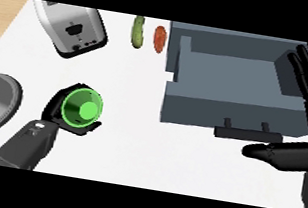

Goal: Pick up the cup, place it into the drawer and close the drawer

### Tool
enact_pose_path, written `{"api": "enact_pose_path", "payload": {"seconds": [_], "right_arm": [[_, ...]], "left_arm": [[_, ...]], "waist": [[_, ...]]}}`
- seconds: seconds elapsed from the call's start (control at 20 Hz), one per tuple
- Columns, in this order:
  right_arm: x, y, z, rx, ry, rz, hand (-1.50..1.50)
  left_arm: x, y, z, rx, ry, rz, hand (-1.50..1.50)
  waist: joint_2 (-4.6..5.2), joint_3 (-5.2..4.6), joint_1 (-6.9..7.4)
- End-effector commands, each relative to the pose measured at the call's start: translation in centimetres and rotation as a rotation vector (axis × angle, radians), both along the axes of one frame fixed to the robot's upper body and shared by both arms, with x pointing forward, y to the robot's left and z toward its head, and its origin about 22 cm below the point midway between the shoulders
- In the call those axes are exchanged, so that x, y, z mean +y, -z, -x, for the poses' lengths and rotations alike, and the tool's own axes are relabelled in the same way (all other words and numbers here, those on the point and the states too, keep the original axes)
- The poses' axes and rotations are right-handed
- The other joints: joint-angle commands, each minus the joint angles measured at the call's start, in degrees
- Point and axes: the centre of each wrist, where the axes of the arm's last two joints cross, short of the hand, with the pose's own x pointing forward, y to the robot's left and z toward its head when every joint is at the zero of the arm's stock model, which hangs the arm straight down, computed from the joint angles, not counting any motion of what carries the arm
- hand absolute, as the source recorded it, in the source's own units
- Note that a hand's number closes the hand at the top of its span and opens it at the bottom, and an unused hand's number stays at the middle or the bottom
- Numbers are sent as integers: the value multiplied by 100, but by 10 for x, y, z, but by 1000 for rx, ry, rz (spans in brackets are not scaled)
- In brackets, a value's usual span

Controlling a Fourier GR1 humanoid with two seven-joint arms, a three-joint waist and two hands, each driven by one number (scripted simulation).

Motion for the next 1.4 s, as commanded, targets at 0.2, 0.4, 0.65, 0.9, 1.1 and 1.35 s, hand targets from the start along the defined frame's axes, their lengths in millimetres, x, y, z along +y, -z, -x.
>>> {"api": "enact_pose_path", "payload": {"seconds": [0.2,0.4,0.65,0.9,1.1,1.35], "right_arm": [[-10,1,-2,-9,14,-23,-150],[-29,12,-4,6,26,-6,-150],[-21,-1,6,5,26,5,-150],[-12,14,0,8,47,3,-150],[-34,0,4,21,50,16,-150],[-15,17,1,15,64,9,-150]], "left_arm": [[-7,9,9,-211,-347,75,150],[-5,7,8,-266,-409,177,150],[-29,-17,-21,-318,-244,227,150],[-67,-84,-77,-360,-138,208,150],[-102,-125,-93,-361,-50,183,150],[-150,-192,-108,-396,-1,163,150]], "waist": [[-20,9,91],[-44,20,155],[-96,26,168],[-121,36,255],[-163,40,288],[-151,37,277]]}}
